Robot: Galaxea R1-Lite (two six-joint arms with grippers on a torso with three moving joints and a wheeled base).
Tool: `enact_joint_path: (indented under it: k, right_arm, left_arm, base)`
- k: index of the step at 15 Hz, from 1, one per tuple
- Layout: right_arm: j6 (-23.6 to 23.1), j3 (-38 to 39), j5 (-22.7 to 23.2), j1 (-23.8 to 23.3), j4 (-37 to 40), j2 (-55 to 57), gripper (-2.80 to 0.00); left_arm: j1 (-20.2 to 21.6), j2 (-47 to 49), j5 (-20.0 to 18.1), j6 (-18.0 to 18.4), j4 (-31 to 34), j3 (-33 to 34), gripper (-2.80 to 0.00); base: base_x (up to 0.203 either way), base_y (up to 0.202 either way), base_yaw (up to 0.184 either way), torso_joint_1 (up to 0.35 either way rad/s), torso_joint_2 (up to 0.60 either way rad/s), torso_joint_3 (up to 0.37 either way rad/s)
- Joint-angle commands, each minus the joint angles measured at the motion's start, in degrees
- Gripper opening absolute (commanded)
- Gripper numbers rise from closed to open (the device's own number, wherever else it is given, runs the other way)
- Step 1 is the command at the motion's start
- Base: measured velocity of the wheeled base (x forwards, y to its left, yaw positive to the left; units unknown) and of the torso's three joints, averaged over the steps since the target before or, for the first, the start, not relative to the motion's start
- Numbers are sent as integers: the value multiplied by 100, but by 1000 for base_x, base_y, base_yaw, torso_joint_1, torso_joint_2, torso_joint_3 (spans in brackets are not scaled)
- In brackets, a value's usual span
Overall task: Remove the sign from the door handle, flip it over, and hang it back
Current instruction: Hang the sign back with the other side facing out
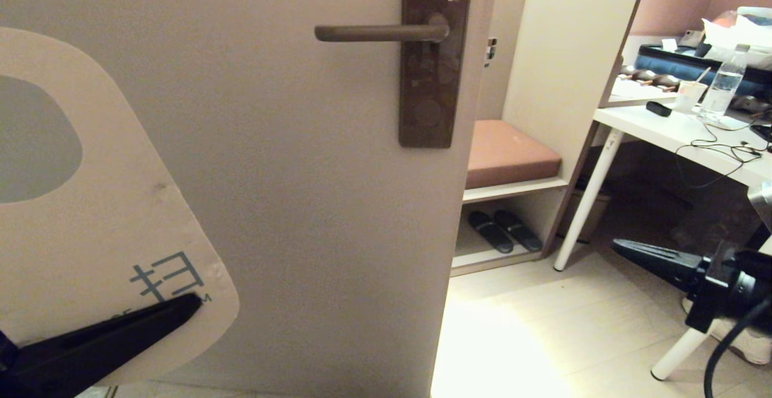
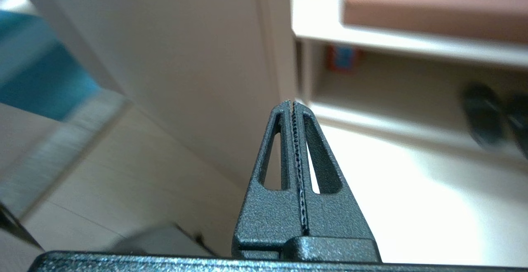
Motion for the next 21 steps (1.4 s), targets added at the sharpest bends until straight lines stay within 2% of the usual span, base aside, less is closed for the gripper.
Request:
enact_joint_path:
  k: [1, 3, 5, 6, 8, 11, 12, 17, 21]
  right_arm:
    - [-101, 614, -69, -142, -28, -670, -280]
    - [-237, 1212, -395, -171, -27, -1288, -280]
    - [-302, 1614, -1095, -181, 104, -1864, -280]
    - [-324, 1646, -1473, -183, 384, -2140, -280]
    - [-353, 1669, -1896, -184, 1045, -2765, -280]
    - [-451, 1678, -2142, -185, 2448, -3871, -280]
    - [-508, 1679, -2460, -185, 2738, -4037, -280]
    - [-580, 1679, -3077, -185, 3804, -5177, -280]
    - [-602, 1664, -3110, -177, 4237, -5891, -280]
  left_arm:
    - [1, -62, -14, -6, -13, 34, -280]
    - [1, -108, -14, -4, -14, 142, -280]
    - [1, -156, -14, 19, -19, 274, -280]
    - [1, -206, -14, 20, -13, 314, -280]
    - [1, -284, -14, 12, -3, 357, -280]
    - [1, -291, -5, 20, -2, 375, -280]
    - [1, -307, -5, 20, 1, 375, -280]
    - [1, -326, -5, 20, 5, 375, -280]
    - [1, -318, -5, 82, -3, 375, -280]
  base:
    - [0, 0, 0, 0, 0, 0]
    - [0, 0, 0, 0, 0, 0]
    - [0, 0, 0, 0, 0, 0]
    - [0, 0, 0, 0, 0, 0]
    - [0, 0, 0, 0, 0, 0]
    - [0, 0, 0, 0, 0, 0]
    - [0, 0, 0, 0, 0, 0]
    - [0, 0, 0, 0, 0, 0]
    - [0, 0, 0, 0, 0, 0]
